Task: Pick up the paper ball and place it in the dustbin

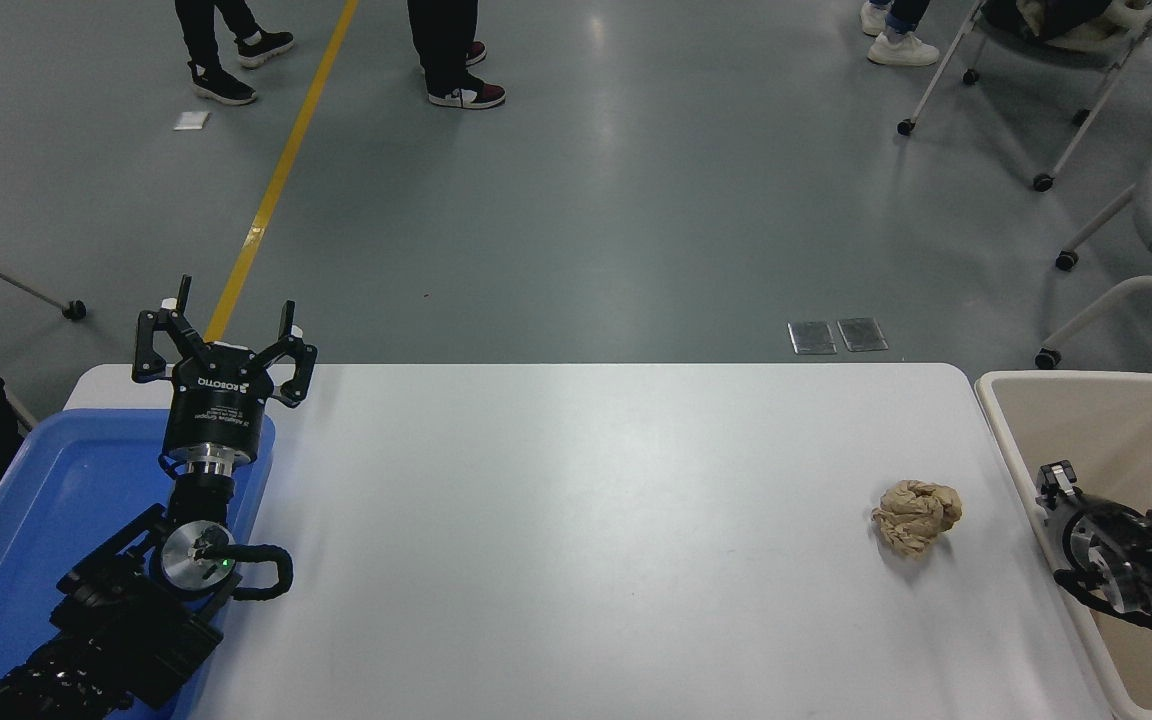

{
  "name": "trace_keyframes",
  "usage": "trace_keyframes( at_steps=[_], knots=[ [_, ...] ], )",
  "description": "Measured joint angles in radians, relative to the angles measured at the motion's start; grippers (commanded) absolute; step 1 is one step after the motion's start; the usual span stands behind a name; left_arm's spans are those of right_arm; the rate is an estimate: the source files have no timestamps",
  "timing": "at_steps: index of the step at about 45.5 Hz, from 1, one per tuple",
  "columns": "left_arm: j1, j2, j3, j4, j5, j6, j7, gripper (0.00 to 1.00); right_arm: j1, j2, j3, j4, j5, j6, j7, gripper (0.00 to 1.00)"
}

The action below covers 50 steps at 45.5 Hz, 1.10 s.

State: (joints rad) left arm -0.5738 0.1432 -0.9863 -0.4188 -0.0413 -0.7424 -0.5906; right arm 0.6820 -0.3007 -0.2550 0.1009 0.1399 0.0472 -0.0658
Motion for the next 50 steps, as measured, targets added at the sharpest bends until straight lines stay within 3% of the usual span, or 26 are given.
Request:
trace_keyframes(
  at_steps=[34, 35, 39, 40, 50],
  knots=[
    [-0.003, 0.001, 0.001, 0.0, 0.007, 0.001, 0.002, 0.99, -0.01, -0.006, -0.003, -0.006, -0.006, -0.002, 0.002, 0.0],
    [-0.003, 0.001, 0.001, 0.0, 0.007, 0.001, 0.002, 0.99, -0.01, -0.006, -0.003, -0.006, -0.006, -0.001, 0.002, 0.03],
    [-0.003, 0.001, 0.001, 0.0, 0.007, 0.001, 0.001, 0.99, -0.008, -0.012, -0.003, -0.006, -0.006, -0.001, 0.002, 0.9],
    [-0.003, 0.001, 0.001, 0.0, 0.007, 0.001, 0.001, 0.99, -0.007, -0.014, -0.003, -0.007, -0.006, -0.002, 0.002, 1.0],
    [-0.003, 0.001, 0.001, 0.0, 0.007, 0.001, 0.001, 0.99, 0.022, -0.04, -0.003, -0.009, -0.007, -0.006, 0.003, 1.0]
  ],
)
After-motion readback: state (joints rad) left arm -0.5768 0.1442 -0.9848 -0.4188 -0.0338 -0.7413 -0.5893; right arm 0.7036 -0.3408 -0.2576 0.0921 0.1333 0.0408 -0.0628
